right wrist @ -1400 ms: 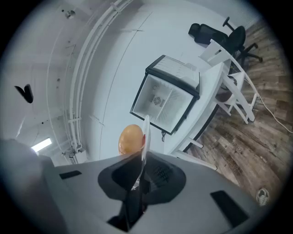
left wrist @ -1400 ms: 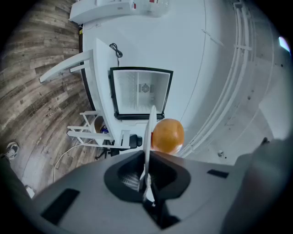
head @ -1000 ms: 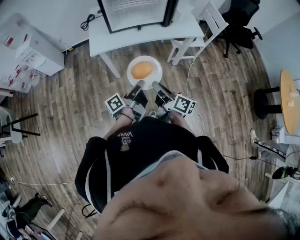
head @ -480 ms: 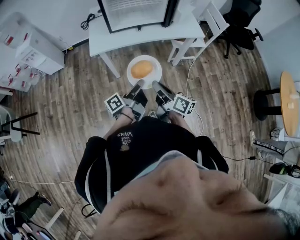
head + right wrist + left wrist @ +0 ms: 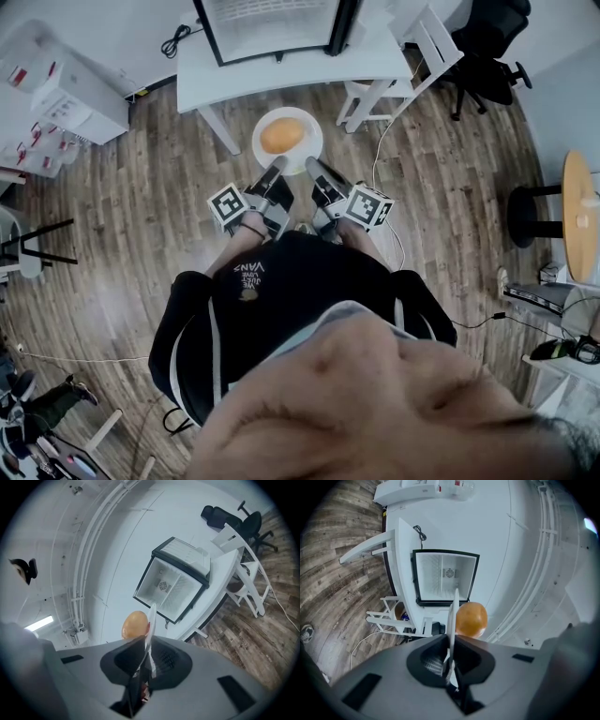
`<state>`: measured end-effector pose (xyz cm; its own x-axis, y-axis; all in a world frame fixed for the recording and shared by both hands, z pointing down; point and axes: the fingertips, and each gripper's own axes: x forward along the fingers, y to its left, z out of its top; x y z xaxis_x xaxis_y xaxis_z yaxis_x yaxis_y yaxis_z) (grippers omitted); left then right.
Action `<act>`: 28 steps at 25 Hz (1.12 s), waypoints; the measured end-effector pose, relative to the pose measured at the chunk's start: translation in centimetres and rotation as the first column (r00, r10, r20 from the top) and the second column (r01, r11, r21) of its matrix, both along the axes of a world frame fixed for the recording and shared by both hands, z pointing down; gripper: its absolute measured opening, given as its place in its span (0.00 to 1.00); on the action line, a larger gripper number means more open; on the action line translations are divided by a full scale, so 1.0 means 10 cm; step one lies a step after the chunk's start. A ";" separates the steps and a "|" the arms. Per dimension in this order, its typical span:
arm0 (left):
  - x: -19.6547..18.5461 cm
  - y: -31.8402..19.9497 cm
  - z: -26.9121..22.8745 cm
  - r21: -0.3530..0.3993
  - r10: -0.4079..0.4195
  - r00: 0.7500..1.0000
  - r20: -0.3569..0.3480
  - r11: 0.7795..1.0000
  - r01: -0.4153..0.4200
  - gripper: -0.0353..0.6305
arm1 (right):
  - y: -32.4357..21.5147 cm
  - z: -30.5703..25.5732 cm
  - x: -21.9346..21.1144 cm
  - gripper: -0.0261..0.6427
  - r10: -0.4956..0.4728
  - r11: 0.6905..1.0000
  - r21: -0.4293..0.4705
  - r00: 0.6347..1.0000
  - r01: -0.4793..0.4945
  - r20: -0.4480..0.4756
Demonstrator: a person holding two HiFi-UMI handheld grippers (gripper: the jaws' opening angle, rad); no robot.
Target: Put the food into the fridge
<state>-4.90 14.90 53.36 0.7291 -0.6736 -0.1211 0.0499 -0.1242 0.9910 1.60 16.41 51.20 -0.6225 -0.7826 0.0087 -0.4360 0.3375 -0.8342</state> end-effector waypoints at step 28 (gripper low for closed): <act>0.27 -0.57 0.10 -0.012 -0.144 0.990 0.014 0.990 0.144 0.10 | -0.67 0.13 0.27 0.10 -0.146 0.989 -0.021 0.989 0.147 0.036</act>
